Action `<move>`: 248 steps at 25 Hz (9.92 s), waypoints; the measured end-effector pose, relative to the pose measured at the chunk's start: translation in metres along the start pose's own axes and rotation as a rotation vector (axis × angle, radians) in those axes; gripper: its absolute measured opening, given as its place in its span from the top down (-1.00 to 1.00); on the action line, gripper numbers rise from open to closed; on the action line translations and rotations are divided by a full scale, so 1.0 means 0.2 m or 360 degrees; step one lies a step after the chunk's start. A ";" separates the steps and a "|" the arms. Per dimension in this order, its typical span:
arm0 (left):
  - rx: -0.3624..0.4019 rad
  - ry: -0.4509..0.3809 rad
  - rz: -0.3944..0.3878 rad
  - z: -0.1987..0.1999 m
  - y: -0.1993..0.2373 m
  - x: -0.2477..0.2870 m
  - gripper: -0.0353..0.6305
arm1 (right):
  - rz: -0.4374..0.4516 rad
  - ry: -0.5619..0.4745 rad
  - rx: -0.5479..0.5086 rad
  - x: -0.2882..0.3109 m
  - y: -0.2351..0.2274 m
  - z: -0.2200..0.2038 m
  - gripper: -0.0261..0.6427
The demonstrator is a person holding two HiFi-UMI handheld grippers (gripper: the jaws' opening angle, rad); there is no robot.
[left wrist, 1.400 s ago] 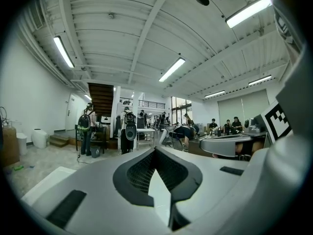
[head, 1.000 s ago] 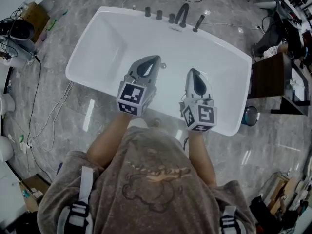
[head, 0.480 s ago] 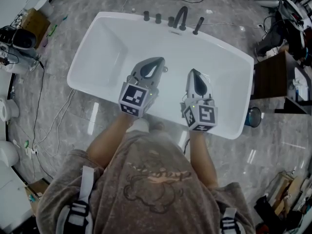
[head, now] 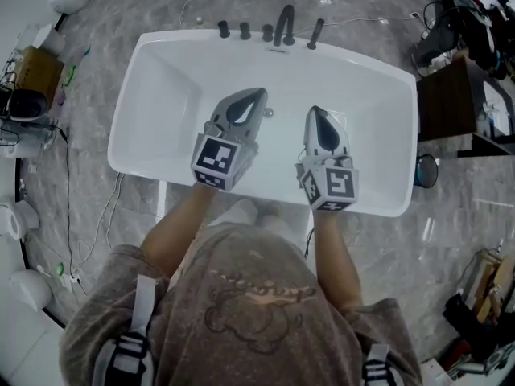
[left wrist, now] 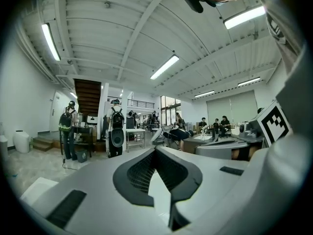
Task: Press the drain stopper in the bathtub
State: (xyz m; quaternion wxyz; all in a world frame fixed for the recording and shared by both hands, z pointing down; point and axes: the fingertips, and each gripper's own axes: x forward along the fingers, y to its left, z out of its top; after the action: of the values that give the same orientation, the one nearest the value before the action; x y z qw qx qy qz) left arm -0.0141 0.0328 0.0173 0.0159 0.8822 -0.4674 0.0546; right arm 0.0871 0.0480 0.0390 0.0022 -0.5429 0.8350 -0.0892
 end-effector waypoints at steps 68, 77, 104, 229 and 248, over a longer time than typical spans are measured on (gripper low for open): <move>-0.0072 0.0025 -0.0136 -1.87 0.46 0.95 0.89 | -0.0033 0.0024 -0.0040 1.08 -0.51 -1.75 0.93; -0.0112 0.0027 -0.0097 -2.13 0.47 1.02 0.89 | -0.0002 0.0025 -0.0017 1.14 -0.56 -2.01 0.93; -0.0130 0.0123 -0.0054 -2.85 0.49 1.22 0.89 | 0.0088 0.0094 -0.0014 1.30 -0.69 -2.62 0.93; -0.0742 0.1337 0.0200 -2.16 0.48 0.83 0.89 | -0.0016 0.0343 0.0101 0.87 -0.32 -1.36 0.93; -0.0576 0.0874 0.0037 -0.82 0.36 0.23 0.89 | 0.0161 0.0327 0.0109 0.52 0.23 -0.57 0.93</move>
State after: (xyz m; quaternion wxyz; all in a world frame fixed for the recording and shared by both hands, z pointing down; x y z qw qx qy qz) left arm -0.0607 -0.0327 0.1830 0.2971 0.8120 -0.4579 0.2068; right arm -0.0084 -0.0125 0.1538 -0.0602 -0.4877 0.8537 -0.1726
